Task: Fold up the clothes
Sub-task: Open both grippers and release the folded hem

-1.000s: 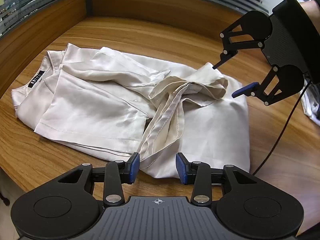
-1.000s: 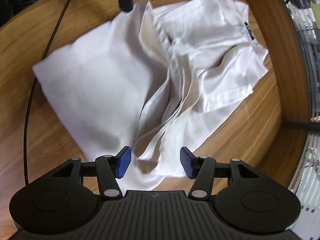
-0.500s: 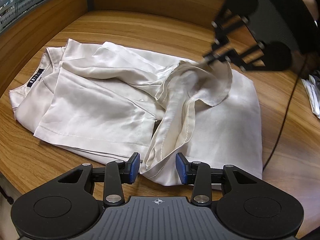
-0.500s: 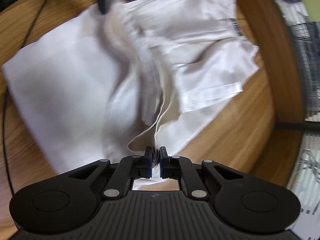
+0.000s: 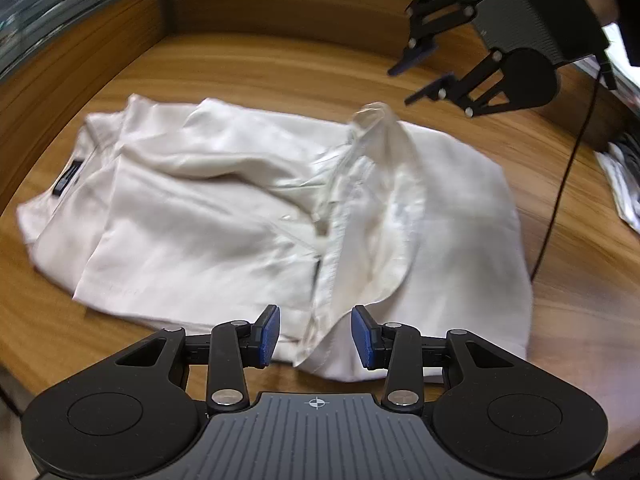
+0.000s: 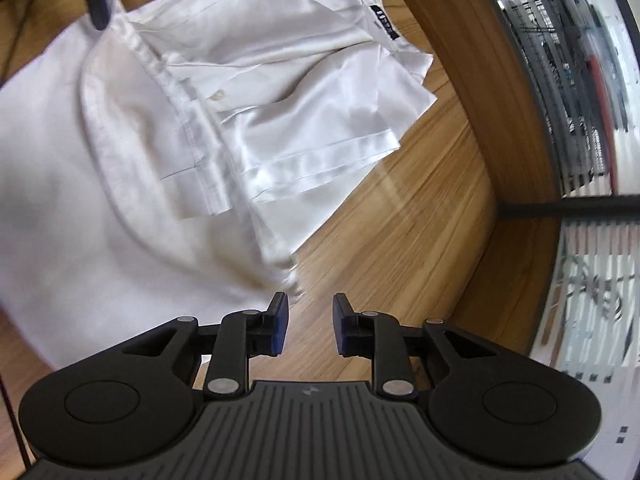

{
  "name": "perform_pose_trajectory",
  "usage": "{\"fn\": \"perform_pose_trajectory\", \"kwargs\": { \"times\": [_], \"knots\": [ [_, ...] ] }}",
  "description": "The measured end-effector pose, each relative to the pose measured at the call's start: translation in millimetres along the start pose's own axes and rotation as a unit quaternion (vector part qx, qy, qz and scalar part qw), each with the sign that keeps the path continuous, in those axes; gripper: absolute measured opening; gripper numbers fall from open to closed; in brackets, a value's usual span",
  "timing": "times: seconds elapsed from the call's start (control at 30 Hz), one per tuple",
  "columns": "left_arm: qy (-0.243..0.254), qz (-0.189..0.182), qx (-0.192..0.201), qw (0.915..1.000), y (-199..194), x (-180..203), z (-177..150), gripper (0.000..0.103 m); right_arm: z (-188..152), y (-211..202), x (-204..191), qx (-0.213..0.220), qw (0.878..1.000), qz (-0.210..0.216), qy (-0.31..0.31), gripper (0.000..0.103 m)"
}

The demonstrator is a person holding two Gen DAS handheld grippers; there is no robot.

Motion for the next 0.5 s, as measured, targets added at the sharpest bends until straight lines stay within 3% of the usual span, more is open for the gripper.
{"fn": "perform_pose_trajectory", "kwargs": {
  "times": [0.1,0.23,0.4,0.5],
  "knots": [
    [0.031,-0.004,-0.007,0.9995,6,10,-2,0.044,-3,1,-12,-0.001,1.000,0.008,-0.011,0.028],
    [0.036,0.033,-0.019,0.9986,18,8,-2,0.045,-3,6,-29,0.001,0.999,0.011,-0.034,0.045],
    [-0.016,0.040,0.023,0.9988,11,-6,11,0.045,11,20,-31,0.017,0.999,0.013,-0.047,0.046],
    [-0.067,0.063,0.043,0.9948,3,-27,12,0.044,21,29,-16,0.021,1.000,0.003,-0.011,0.046]
  ]
}}
Point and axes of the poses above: each gripper's, at about its wrist camera, not at the fingertips, and y roughly the way its jaws point, x to its right, z to its top, the point moved 9 cm from there along y, roughly the way its jaws point, and after that the axes turned 9 degrees about -z, right-handed, at the moved point
